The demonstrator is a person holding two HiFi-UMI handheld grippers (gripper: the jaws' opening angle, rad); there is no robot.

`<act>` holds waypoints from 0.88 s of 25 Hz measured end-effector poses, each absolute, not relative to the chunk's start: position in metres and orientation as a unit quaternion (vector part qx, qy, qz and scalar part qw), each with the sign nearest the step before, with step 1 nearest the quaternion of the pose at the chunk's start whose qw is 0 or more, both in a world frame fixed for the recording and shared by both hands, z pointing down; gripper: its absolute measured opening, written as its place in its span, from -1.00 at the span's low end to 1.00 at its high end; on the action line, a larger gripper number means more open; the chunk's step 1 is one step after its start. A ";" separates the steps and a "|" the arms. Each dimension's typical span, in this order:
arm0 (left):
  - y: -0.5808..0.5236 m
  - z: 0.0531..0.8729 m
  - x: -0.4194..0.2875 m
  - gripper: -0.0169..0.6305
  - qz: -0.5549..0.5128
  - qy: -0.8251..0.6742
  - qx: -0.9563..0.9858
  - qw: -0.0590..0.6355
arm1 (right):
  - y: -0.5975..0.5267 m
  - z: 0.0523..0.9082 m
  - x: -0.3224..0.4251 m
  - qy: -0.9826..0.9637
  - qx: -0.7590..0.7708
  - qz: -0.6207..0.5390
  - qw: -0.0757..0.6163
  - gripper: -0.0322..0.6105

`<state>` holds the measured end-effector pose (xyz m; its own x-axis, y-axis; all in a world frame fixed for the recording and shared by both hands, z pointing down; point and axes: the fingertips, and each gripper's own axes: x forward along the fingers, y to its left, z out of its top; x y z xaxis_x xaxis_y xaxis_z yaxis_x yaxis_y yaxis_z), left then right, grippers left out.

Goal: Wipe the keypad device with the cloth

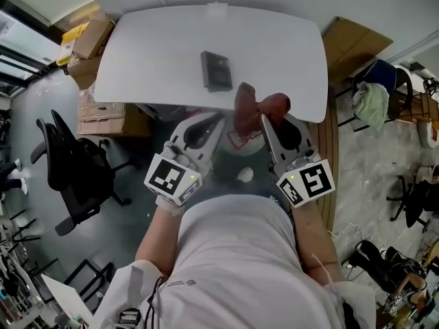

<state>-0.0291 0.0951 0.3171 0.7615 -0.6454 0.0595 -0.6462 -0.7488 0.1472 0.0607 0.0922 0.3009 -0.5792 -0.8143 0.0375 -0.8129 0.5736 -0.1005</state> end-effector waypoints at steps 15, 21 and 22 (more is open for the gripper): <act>0.101 0.300 -0.033 -0.91 -0.022 -0.302 0.946 0.115 | 0.097 0.295 0.065 0.876 -0.480 -0.051 0.015 -0.73; 0.098 0.305 -0.044 -0.92 -0.004 -0.290 0.951 0.108 | 0.093 0.293 0.062 0.869 -0.491 -0.052 0.013 -0.73; 0.096 0.306 -0.046 -0.91 -0.002 -0.292 0.951 0.106 | 0.091 0.293 0.062 0.869 -0.493 -0.052 0.013 -0.73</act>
<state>-0.0456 0.0955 0.3058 0.8294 -0.5556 0.0579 -0.5547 -0.8069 0.2029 0.0619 0.0913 0.2926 -0.5144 -0.8571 0.0286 -0.8543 0.5093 -0.1037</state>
